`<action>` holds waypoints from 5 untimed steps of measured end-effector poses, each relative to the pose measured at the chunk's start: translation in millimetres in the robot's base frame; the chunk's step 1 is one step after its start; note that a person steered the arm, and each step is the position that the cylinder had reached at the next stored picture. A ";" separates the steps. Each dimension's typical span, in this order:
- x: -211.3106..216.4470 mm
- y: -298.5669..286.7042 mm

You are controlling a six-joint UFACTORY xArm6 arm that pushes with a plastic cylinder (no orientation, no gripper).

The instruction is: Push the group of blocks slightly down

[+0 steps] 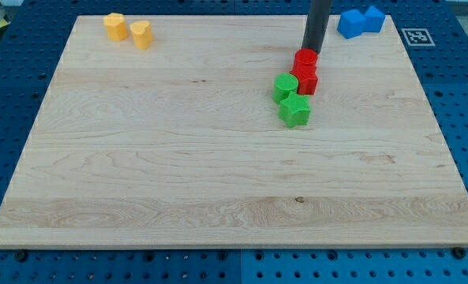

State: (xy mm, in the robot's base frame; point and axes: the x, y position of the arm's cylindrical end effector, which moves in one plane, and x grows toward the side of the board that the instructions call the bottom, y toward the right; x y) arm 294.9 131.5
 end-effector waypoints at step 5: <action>45.5 -67.1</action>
